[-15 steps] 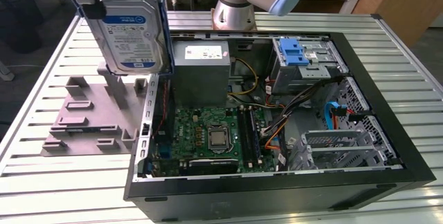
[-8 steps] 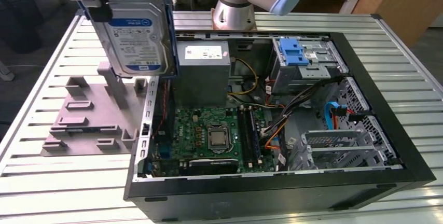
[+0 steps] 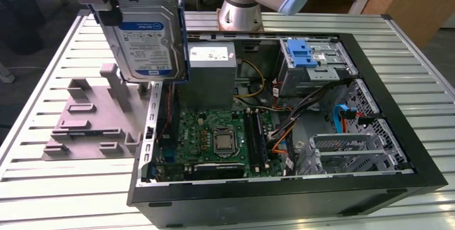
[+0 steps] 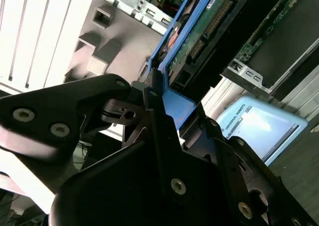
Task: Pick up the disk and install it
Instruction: 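Pick up the disk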
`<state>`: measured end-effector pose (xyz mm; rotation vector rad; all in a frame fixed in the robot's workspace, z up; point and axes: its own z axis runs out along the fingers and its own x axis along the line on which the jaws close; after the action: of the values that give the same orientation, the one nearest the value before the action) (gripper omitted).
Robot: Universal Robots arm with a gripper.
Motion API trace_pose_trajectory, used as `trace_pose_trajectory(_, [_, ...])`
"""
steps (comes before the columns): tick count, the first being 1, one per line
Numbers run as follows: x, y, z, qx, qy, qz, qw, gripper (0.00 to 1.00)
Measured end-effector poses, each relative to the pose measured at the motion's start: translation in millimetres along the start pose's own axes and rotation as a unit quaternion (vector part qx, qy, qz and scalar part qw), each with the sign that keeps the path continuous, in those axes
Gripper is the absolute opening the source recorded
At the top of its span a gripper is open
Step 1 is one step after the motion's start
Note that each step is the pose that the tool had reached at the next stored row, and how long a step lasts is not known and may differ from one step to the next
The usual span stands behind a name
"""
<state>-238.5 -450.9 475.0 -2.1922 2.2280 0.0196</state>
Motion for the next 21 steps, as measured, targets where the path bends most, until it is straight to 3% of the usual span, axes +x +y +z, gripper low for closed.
trace_pose_trajectory(21, [-0.2,-53.1,0.1,-0.0022,0.0001,0.000,1.0000,0.37])
